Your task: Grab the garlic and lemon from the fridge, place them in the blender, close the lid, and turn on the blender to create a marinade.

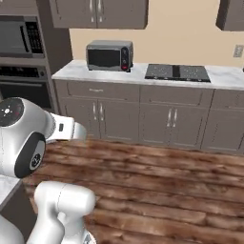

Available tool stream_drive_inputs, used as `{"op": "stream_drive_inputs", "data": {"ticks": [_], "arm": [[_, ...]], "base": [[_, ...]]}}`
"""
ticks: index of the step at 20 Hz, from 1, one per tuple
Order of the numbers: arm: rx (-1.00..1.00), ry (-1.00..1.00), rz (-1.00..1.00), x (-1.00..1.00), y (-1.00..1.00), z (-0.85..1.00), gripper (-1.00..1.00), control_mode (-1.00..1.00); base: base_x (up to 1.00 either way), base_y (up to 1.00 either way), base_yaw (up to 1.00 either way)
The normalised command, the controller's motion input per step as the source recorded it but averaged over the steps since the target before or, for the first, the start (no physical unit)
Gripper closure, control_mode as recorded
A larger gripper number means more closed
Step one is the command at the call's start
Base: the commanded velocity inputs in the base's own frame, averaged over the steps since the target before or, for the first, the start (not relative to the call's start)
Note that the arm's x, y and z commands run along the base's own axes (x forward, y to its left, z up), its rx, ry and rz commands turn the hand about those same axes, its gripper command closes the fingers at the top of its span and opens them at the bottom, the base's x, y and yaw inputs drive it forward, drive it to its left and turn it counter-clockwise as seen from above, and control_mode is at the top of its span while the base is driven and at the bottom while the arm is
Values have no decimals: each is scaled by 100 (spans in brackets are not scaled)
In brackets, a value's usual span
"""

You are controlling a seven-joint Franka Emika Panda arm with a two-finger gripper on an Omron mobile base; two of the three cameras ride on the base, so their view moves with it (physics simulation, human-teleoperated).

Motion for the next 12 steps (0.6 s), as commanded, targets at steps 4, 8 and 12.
{"op": "stream_drive_inputs", "data": {"ticks": [4,8,12], "arm": [[0,0,0,0,0,0,100,100],[0,0,0,0,0,0,100,100],[0,0,0,0,0,0,100,100]], "base": [[100,-6,15],[100,-12,19],[100,-21,53]]}}
